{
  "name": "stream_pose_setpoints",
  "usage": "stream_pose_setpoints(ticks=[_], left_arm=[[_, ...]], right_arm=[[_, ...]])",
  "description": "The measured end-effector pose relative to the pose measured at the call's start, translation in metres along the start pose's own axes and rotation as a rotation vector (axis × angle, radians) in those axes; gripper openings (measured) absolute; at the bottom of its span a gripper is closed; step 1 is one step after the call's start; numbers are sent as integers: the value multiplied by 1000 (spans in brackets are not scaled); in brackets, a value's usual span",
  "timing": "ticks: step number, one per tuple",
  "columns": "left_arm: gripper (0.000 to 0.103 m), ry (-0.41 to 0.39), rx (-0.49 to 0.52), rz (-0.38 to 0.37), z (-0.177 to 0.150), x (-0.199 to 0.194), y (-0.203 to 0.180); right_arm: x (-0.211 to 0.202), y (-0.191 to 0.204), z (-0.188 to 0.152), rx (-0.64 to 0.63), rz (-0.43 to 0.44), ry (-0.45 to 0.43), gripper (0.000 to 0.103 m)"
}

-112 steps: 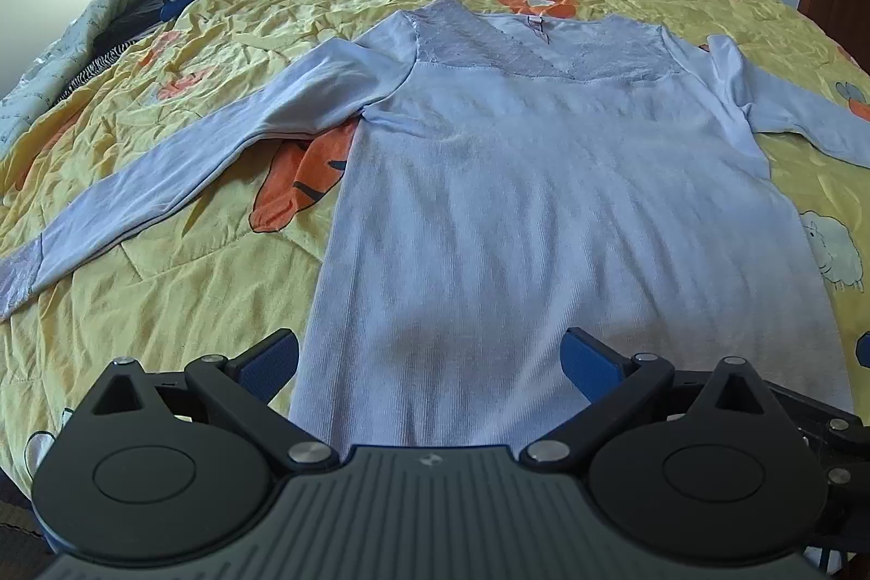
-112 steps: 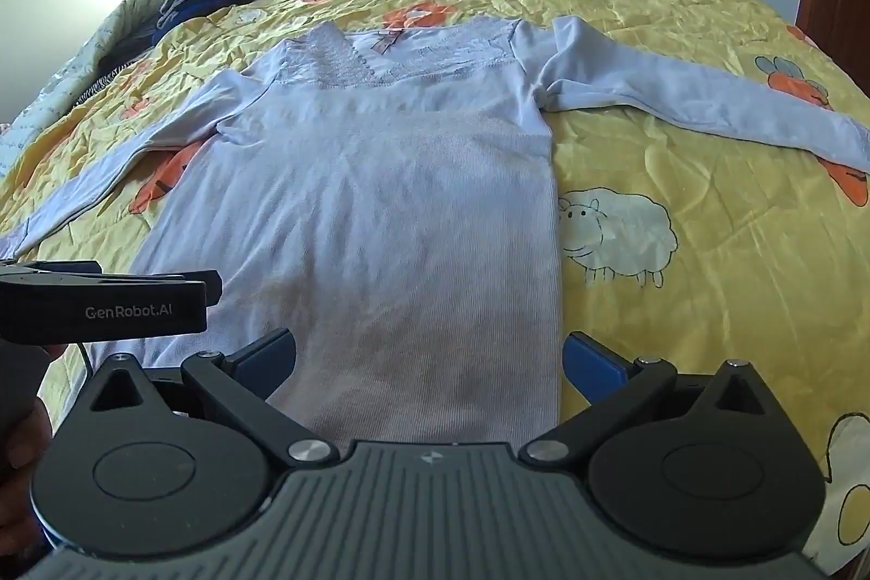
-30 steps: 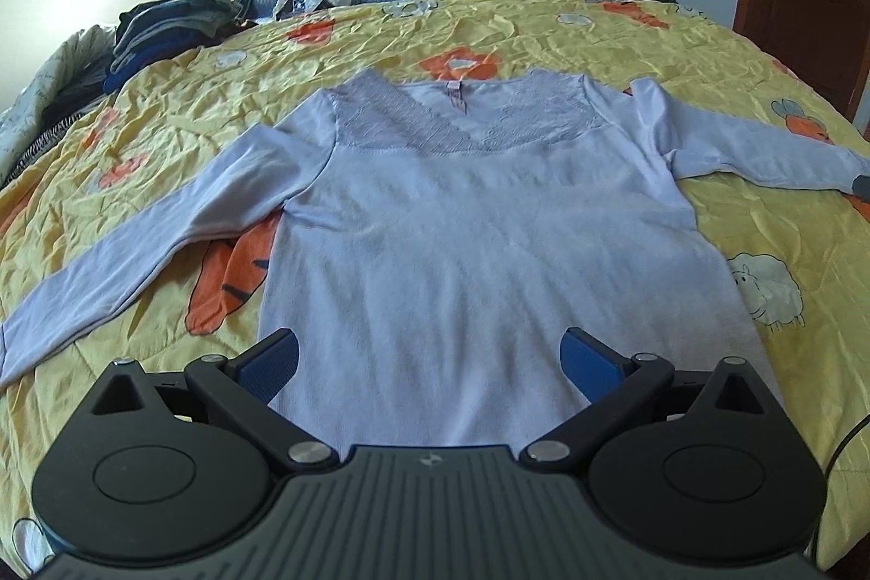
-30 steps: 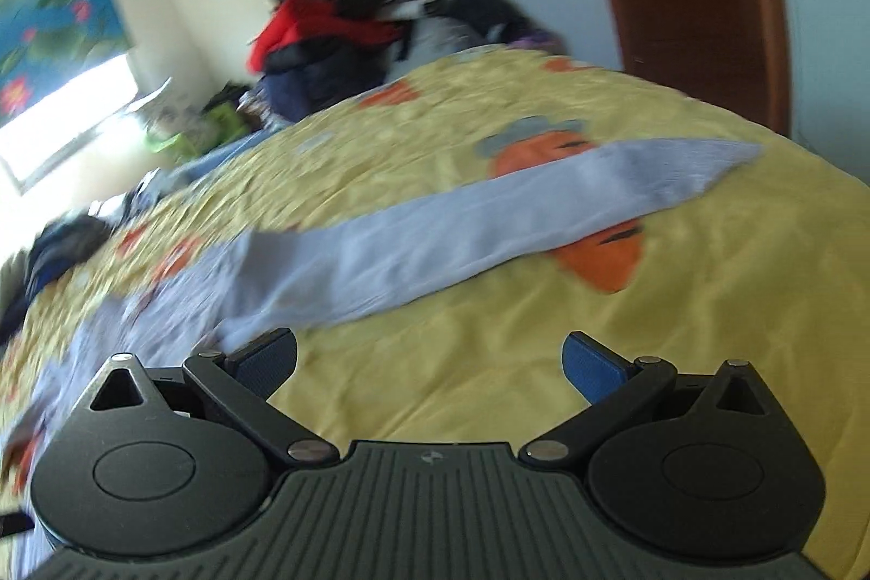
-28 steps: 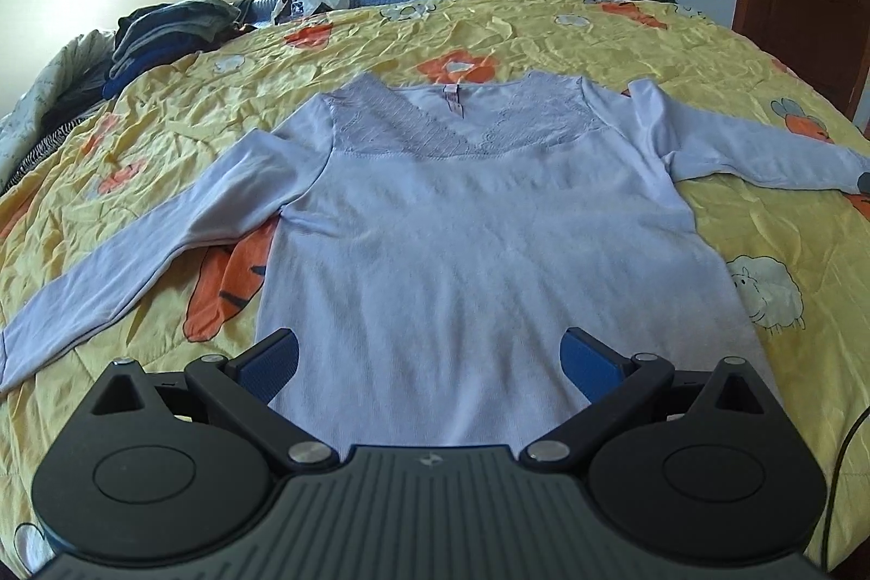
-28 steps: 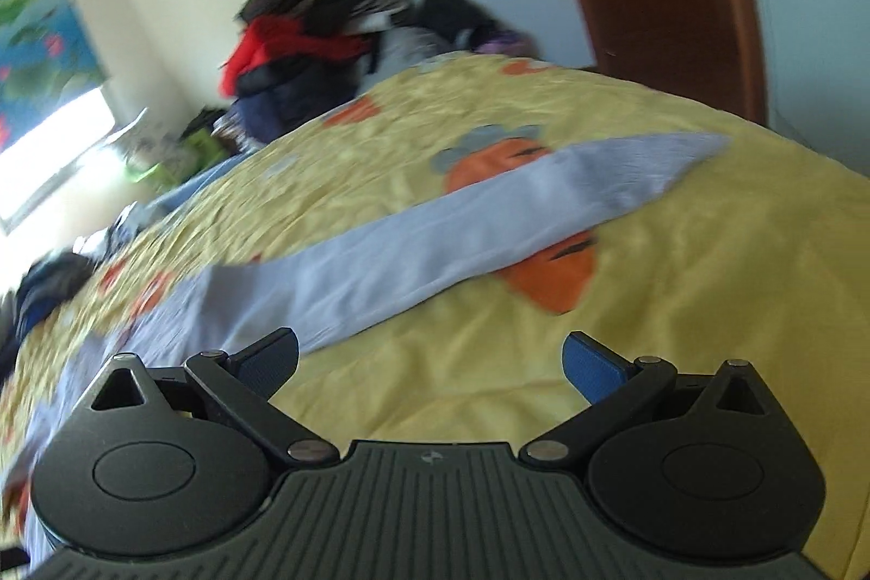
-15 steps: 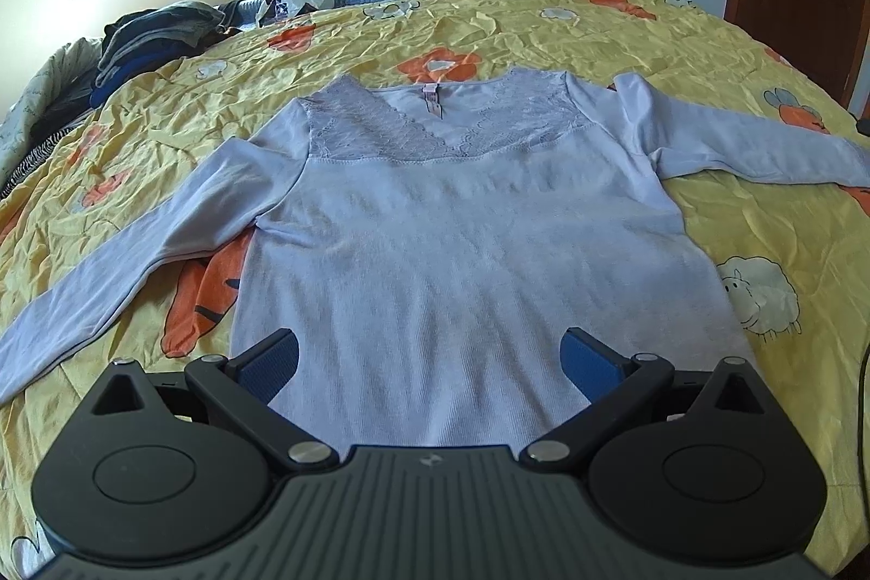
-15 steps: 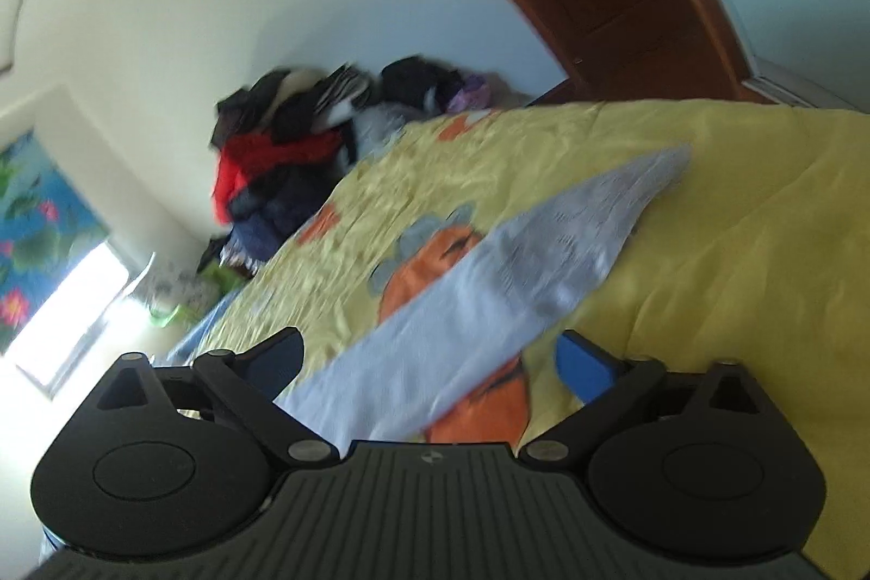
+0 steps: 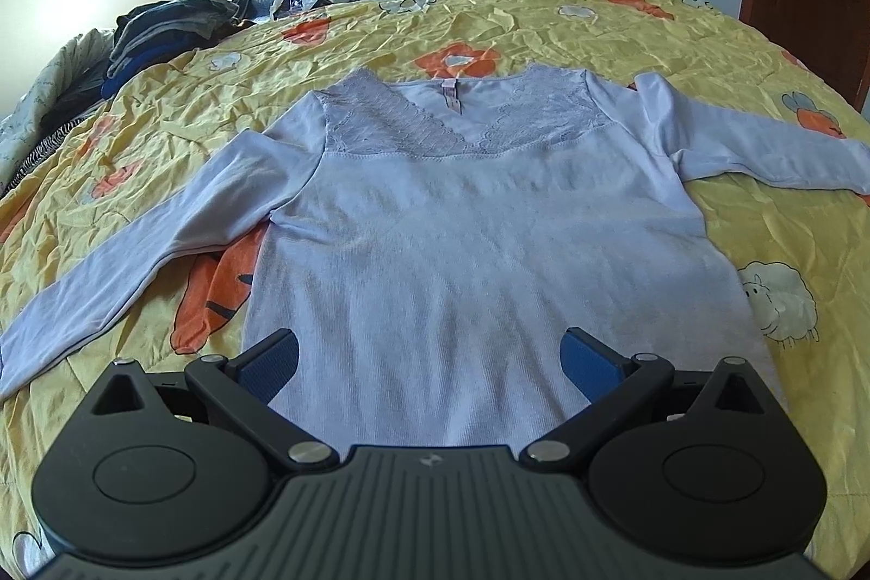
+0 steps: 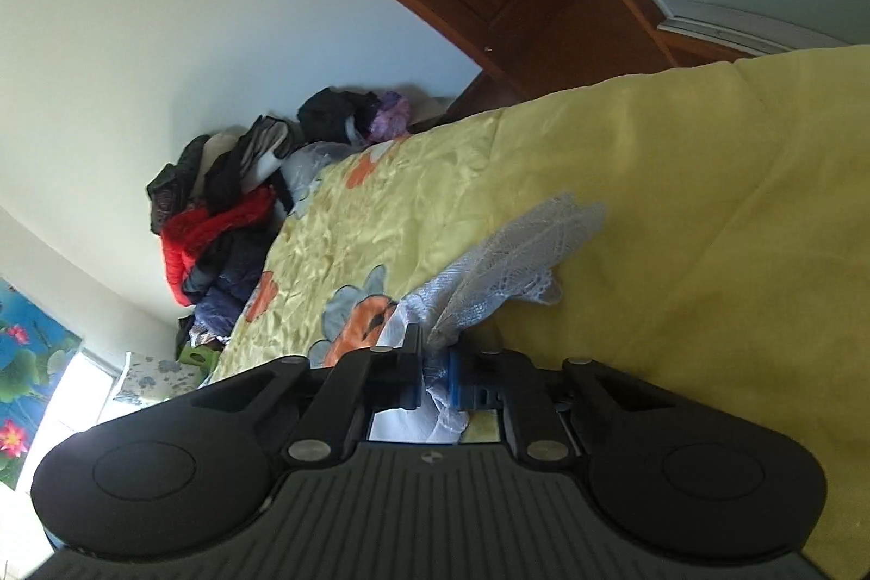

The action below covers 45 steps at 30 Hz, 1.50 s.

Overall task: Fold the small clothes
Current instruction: 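Reach the right gripper to a sleeve's lace cuff and close on it, then carry the held sleeve across the shirt body toward the collar with the right gripper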

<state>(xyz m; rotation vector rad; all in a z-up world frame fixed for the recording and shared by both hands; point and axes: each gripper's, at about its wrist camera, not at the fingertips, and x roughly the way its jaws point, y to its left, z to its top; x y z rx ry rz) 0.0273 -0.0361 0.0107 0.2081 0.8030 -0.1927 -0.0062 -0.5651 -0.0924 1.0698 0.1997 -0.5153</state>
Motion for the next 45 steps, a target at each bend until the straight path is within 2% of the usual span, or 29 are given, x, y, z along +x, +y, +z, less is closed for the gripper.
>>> stream_pose_setpoints(ticks=[6,10,14,20,24,30,36,45], left_arm=[[103,14,-6,14,-1,4,1],[103,18,-18,21,-2,5,5],[103,22,-36,25,-2,6,10],[103,30,-61,34,-3,8,17],[103,35,-71,43,-3,11,20],[103,42,-84,47,-5,13,24],[103,48,-91,50,-7,14,27],[103,52,-96,56,-7,18,29]], right_arm=[[-13,12,-8,4,101,17,11],[-15,25,-14,45,213,54,10],[-14,40,-24,88,317,107,10],[-7,56,-47,189,412,211,10],[-6,68,-64,216,448,274,10],[-13,86,-92,191,478,344,10],[-22,108,-114,109,472,376,10],[-24,130,-141,110,490,431,10]])
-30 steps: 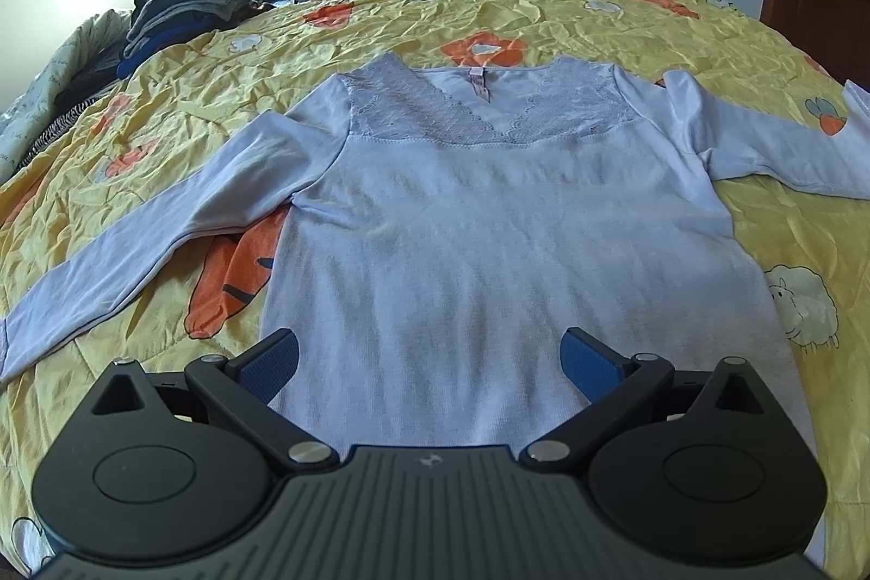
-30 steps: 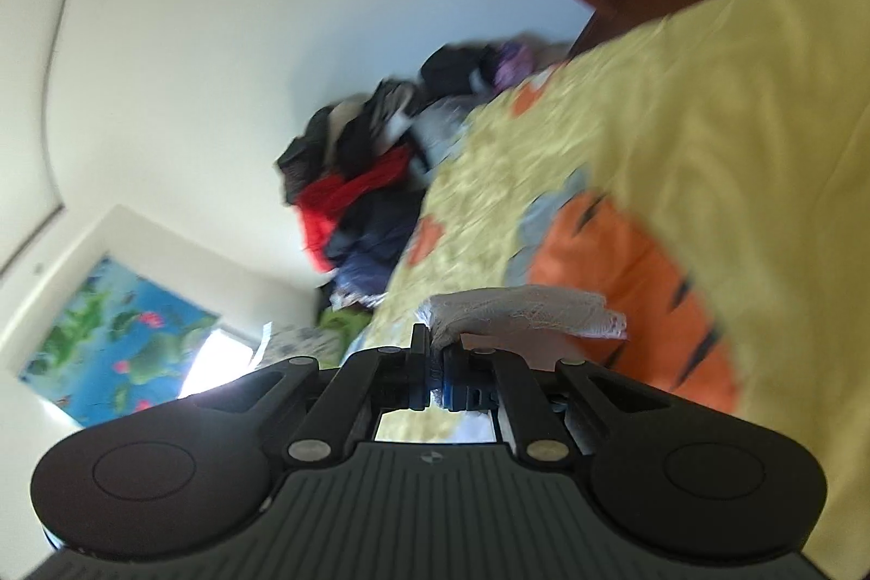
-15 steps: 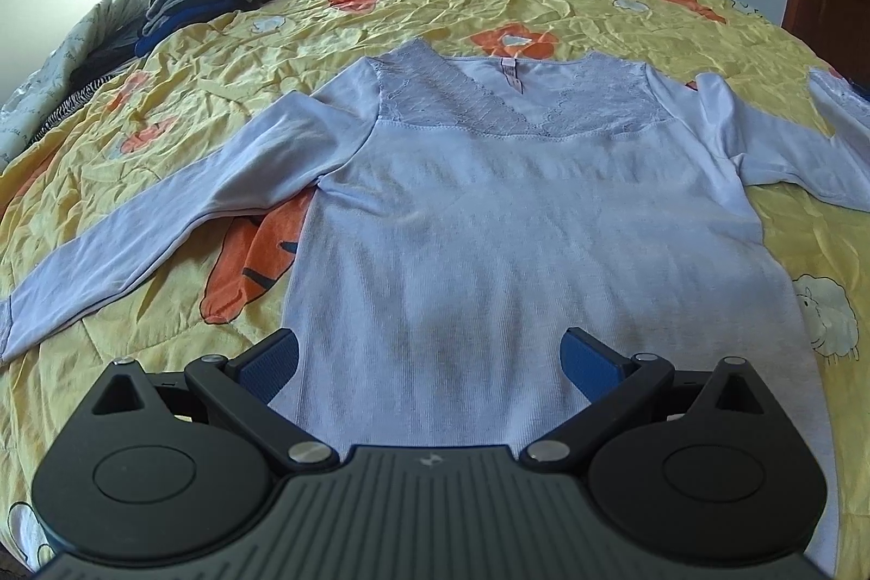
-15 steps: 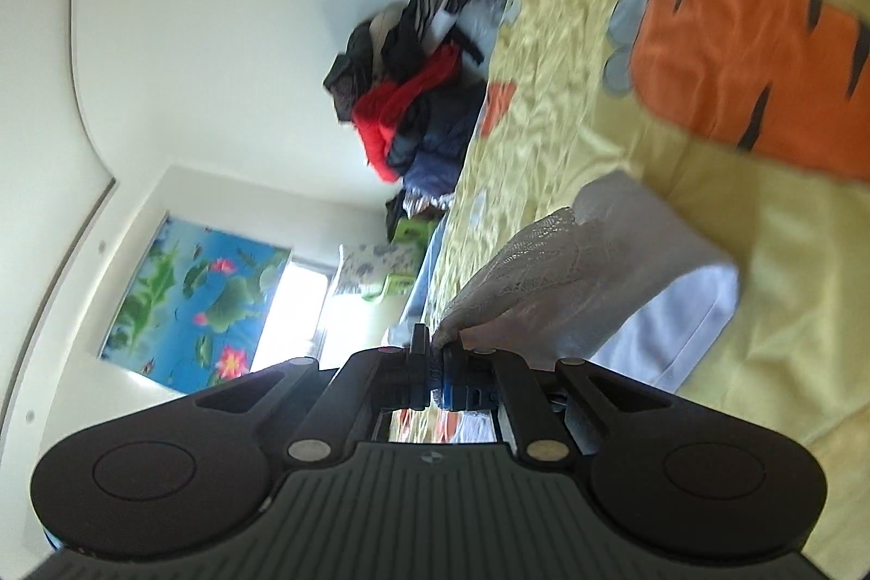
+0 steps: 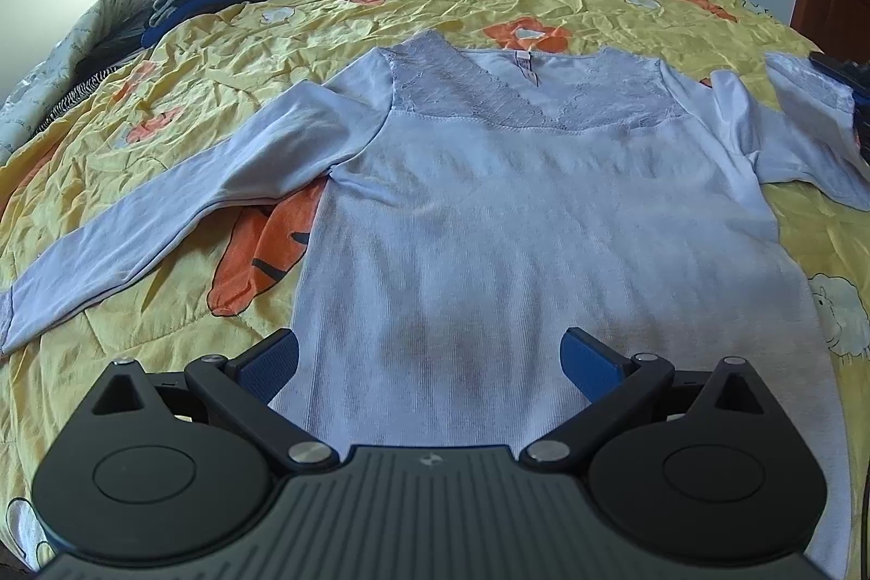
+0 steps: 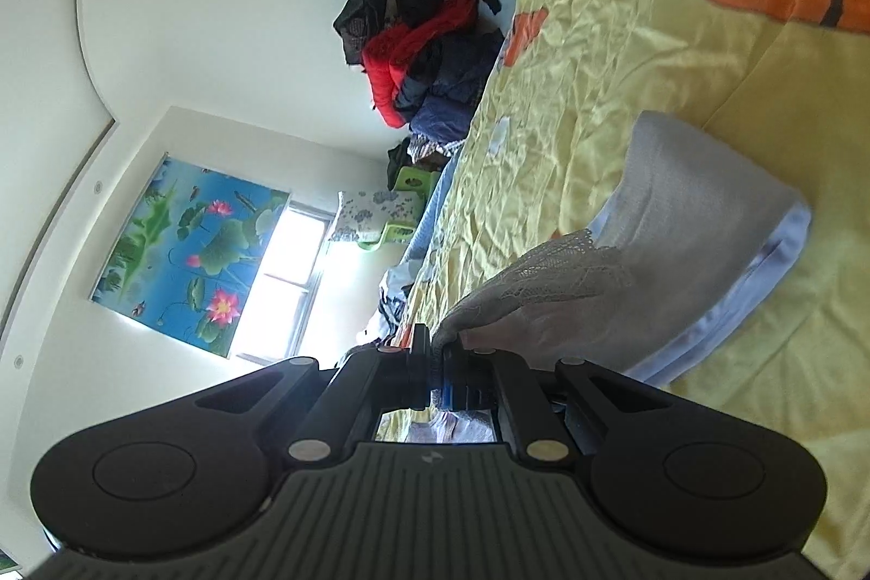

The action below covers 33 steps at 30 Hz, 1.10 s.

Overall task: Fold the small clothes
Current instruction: 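Carry the held sleeve across the shirt body toward the collar with the right gripper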

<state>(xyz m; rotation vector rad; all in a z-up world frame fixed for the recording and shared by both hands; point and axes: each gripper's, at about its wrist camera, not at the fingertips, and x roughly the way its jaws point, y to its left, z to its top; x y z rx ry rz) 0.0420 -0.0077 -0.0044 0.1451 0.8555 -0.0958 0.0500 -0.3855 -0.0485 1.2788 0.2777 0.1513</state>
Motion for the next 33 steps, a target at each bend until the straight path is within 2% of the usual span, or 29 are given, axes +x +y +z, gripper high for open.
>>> stream_pose_setpoints(ticks=[8,16,33], left_arm=[[103,2,-11,4,-2,1,7],[103,5,-23,8,-3,3,13],[103,-3,-18,11,-5,5,17]], right_arm=[[26,18,-23,-3,20,69,10],[36,25,-39,4,15,104,10],[47,17,-65,32,-15,157,10]])
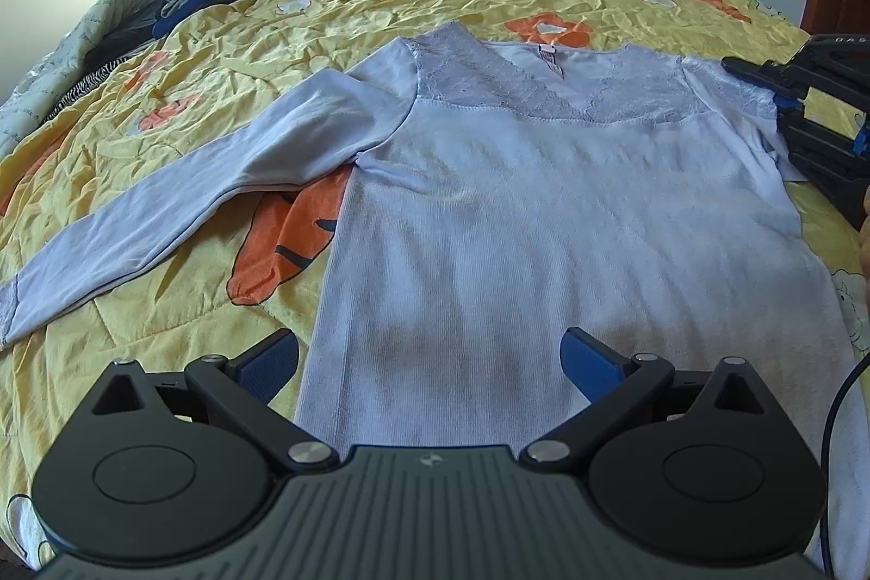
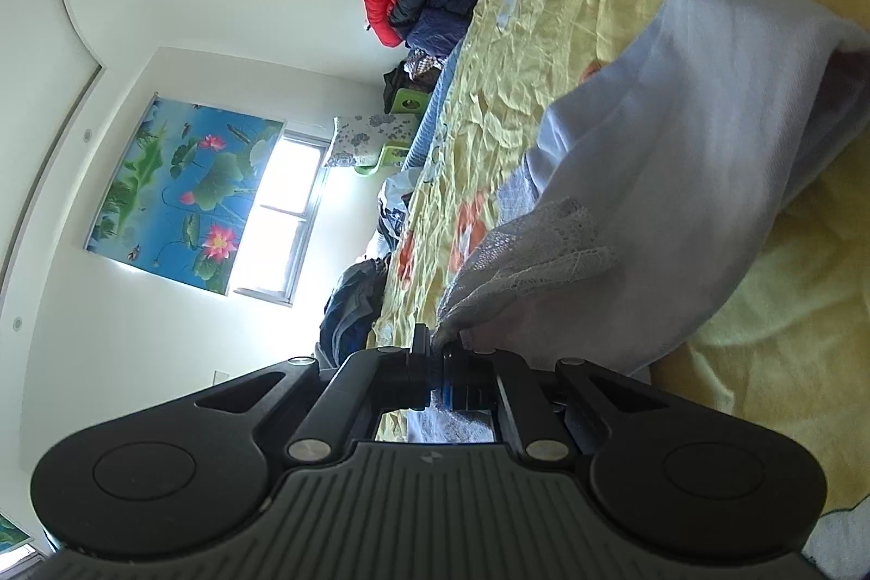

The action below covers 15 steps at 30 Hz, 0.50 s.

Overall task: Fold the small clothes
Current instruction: 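Carry the held sleeve across the shirt body toward the collar with the right gripper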

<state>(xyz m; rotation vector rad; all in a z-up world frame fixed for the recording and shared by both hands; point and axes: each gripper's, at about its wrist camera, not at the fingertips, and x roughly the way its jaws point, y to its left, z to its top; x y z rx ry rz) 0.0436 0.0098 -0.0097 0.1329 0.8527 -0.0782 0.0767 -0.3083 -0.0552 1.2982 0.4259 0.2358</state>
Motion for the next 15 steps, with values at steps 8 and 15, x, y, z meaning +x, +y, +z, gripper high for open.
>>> stream_pose_setpoints(ticks=[8,15], left_arm=[[103,-71,-20,7,-3,1,12],[103,-101,-47,33,-7,13,28]], right_arm=[[7,-2,-9,11,-16,2,10],[10,-3,-17,-41,-66,-5,10]])
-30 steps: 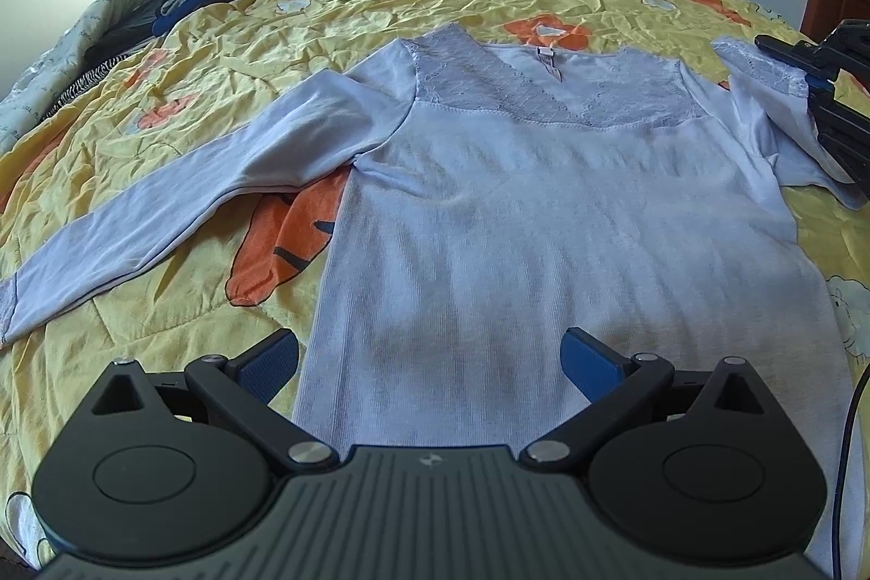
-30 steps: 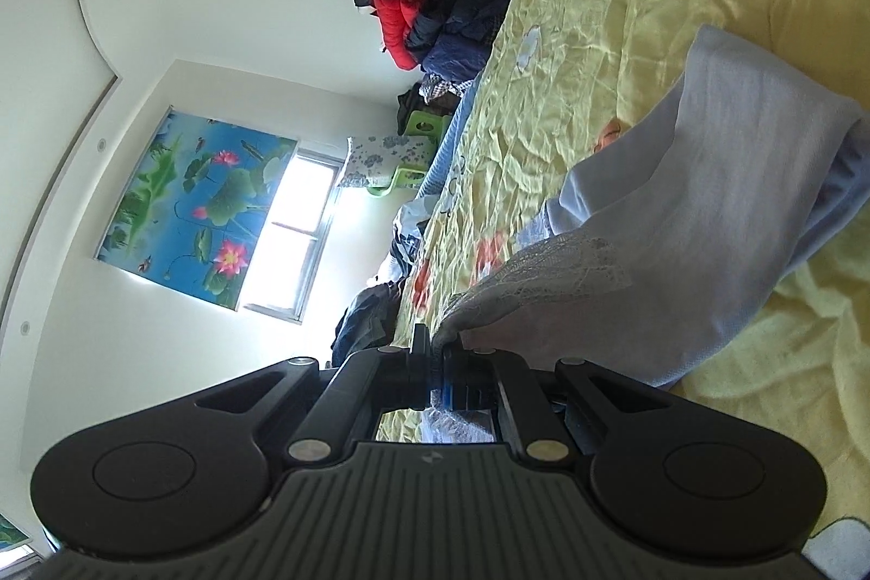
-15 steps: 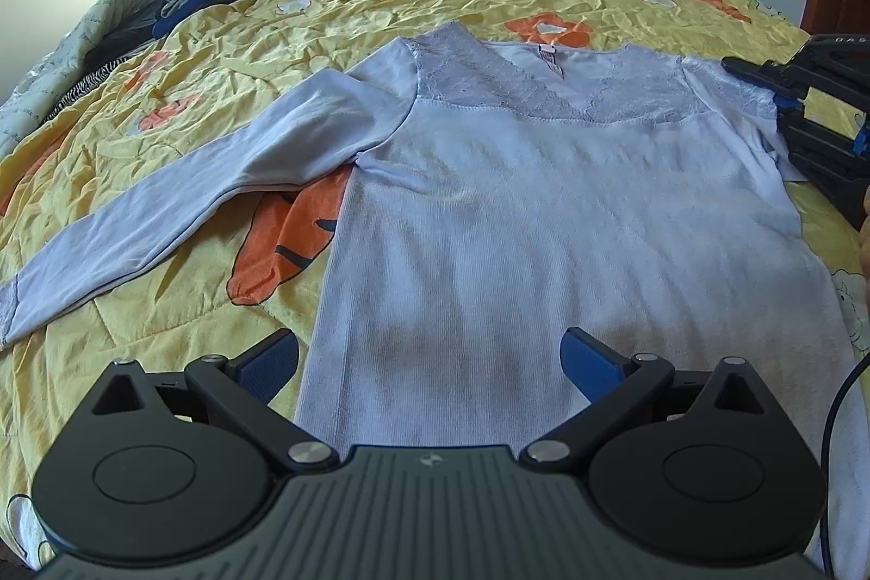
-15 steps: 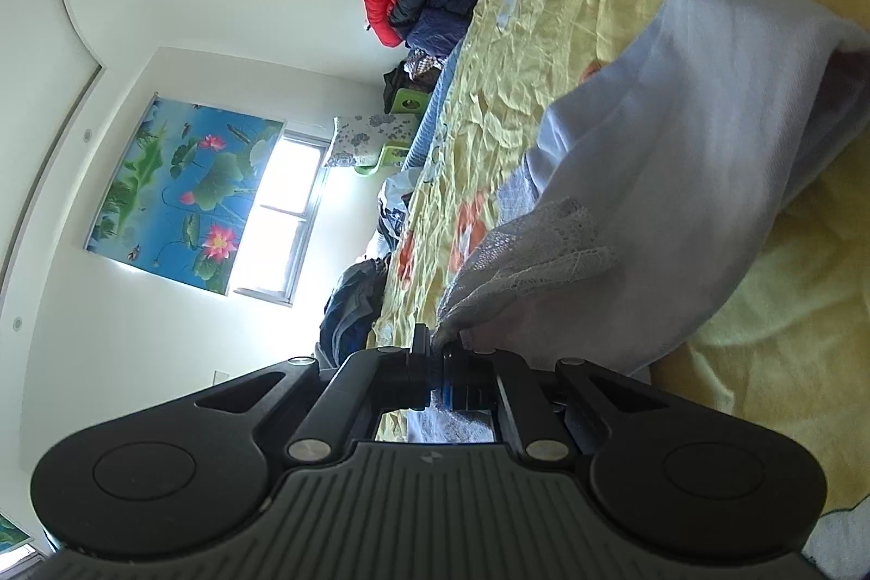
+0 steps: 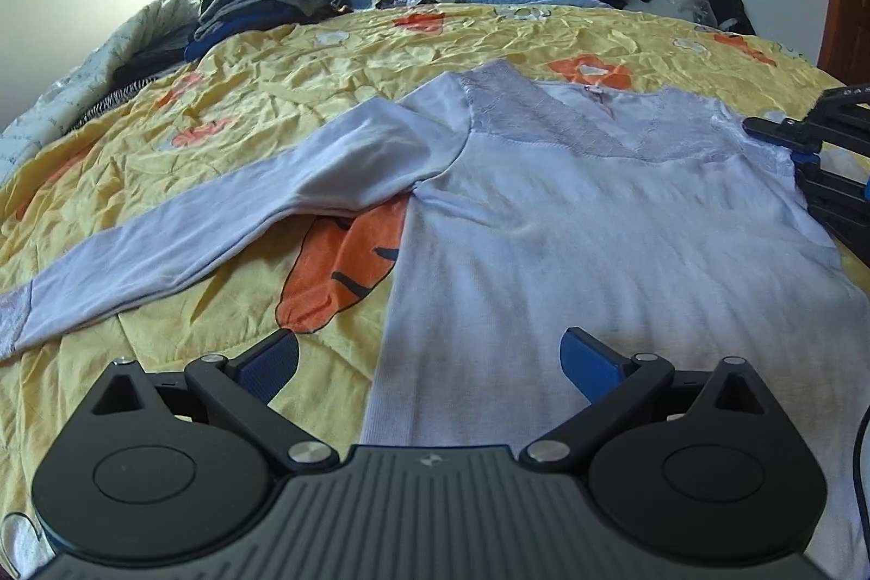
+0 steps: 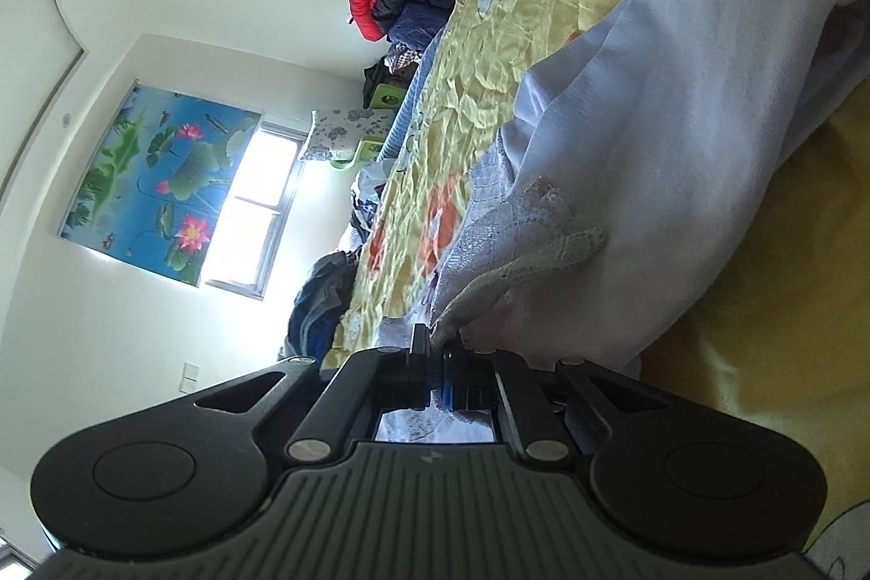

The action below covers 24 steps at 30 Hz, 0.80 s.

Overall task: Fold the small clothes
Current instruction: 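Carry the held sleeve across the shirt body toward the collar with the right gripper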

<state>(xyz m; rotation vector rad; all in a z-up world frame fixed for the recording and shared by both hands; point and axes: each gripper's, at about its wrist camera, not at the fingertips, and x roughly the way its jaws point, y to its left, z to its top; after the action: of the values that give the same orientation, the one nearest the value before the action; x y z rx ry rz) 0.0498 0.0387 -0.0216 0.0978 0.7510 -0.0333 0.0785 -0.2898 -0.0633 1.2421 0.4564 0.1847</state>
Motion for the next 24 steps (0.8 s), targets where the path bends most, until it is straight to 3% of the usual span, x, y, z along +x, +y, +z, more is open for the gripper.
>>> stream_pose_setpoints(ticks=[24], left_arm=[[103,-17,-27,10,-15,11,10]], right_arm=[[41,22,-19,12,30,80,10]])
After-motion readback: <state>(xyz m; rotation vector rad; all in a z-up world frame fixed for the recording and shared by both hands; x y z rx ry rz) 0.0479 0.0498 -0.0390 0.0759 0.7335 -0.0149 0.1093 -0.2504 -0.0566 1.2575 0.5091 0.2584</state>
